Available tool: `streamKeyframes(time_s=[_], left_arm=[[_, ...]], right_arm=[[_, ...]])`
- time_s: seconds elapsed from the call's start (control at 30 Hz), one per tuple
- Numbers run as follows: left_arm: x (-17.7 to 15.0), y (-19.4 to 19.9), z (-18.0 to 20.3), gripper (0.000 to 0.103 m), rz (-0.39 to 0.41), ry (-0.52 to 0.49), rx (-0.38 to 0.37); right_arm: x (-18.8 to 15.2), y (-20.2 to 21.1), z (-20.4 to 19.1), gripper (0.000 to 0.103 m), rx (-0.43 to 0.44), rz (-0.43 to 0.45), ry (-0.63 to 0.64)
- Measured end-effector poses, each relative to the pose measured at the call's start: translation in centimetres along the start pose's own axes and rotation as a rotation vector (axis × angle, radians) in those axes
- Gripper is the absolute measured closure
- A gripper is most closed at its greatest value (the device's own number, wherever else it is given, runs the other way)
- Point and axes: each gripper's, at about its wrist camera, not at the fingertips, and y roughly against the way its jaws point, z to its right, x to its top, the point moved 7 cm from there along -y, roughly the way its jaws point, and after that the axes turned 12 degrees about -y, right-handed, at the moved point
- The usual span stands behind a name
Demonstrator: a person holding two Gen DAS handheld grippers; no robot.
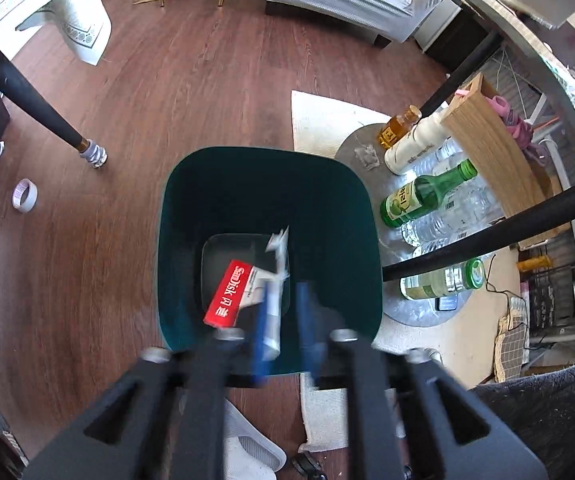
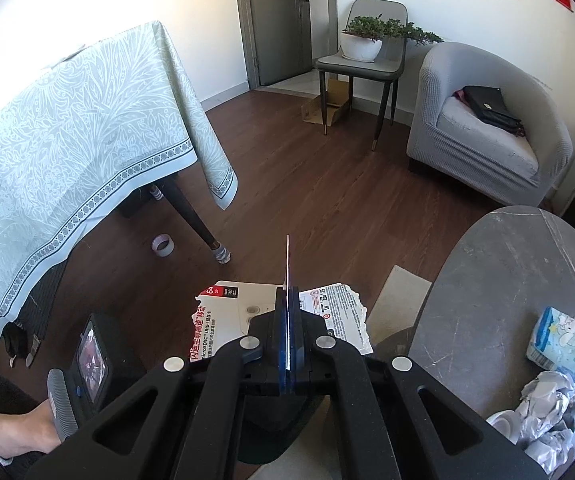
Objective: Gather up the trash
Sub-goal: 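Open the left gripper to drop the SanDisk card into the bin, then lower the right gripper into the bin and release the cardboard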
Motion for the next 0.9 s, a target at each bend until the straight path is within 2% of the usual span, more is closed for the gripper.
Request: streamKeyframes(time_s=[0.37, 0.77, 0.9], left_arm=[[2.3, 5.2, -1.0, 0.070, 0.147, 0.023, 0.043], [5.1, 14.9, 0.3, 0.073, 0.366, 0.011, 0.070], [6.1, 16.9, 1.5, 0.079, 0.409, -0.021, 0.079]], right_arm=[[-1.6, -3.2, -1.7, 0.102, -0.015, -0.072, 0.035], [-4.3, -6.4, -2.8, 0.103, -0.006, -0.159, 0.050], [-6.1, -7.9, -3.2, 0.102, -0.014, -0.205, 0.067]])
